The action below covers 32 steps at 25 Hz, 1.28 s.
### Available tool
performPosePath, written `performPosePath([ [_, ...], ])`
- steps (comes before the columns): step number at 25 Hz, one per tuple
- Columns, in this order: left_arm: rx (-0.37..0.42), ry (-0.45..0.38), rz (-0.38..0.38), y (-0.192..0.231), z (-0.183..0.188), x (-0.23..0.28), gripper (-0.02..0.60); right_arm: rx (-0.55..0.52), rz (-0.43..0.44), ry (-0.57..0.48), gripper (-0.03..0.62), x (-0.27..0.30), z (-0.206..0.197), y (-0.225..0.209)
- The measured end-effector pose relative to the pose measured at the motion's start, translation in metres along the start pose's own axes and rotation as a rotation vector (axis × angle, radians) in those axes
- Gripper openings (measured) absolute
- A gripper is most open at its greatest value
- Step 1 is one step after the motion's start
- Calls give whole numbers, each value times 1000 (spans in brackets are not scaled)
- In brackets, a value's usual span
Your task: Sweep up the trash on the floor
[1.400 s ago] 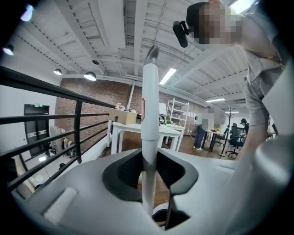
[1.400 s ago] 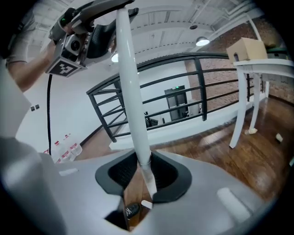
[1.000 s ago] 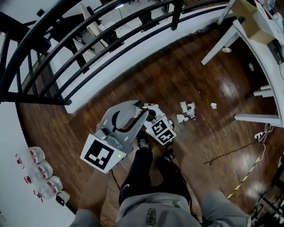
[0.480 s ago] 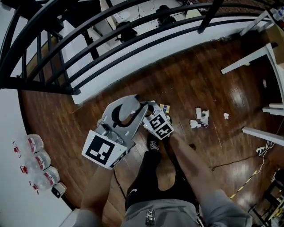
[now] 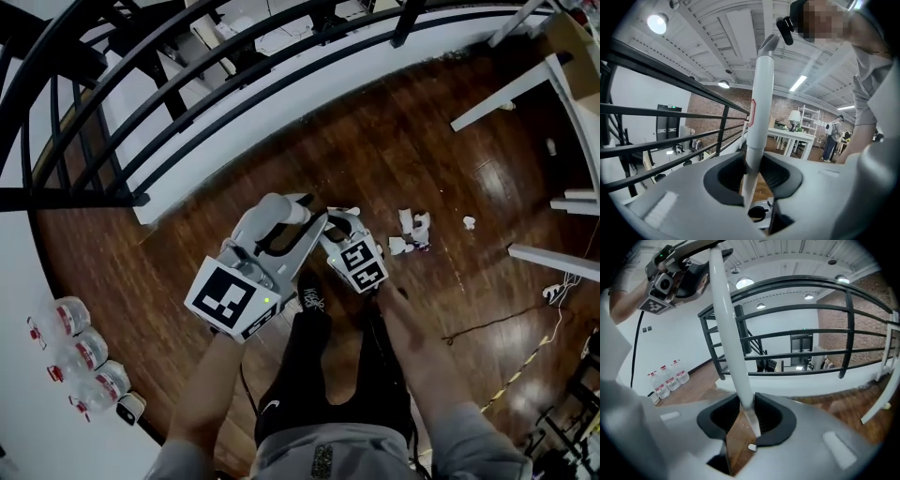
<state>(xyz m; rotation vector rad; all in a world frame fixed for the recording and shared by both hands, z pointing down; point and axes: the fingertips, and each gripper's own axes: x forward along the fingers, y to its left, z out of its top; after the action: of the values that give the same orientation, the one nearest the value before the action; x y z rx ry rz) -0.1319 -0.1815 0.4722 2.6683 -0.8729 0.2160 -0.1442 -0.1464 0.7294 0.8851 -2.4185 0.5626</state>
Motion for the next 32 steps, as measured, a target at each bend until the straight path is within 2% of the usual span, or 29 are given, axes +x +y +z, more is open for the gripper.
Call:
performPosePath([
  [4, -1, -4, -68, -33, -1, 36, 97, 13, -63, 6, 94, -39, -20, -32],
  [8, 6, -20, -112, -58, 5, 52, 97, 17, -106, 4, 92, -67, -27, -47],
  [16, -26, -27, -64, -38, 19, 47, 92, 15, -85, -30, 92, -66, -12, -43],
  [21, -2, -4, -97, -35, 12, 56, 95, 26, -78, -19, 93, -48, -14, -46],
  [24, 17, -2, -123, -39, 11, 64, 95, 23, -110, -17, 89, -50, -14, -54],
  [32, 0, 30, -206, -87, 0, 104, 95, 41, -187, 14, 91, -104, -53, -92],
])
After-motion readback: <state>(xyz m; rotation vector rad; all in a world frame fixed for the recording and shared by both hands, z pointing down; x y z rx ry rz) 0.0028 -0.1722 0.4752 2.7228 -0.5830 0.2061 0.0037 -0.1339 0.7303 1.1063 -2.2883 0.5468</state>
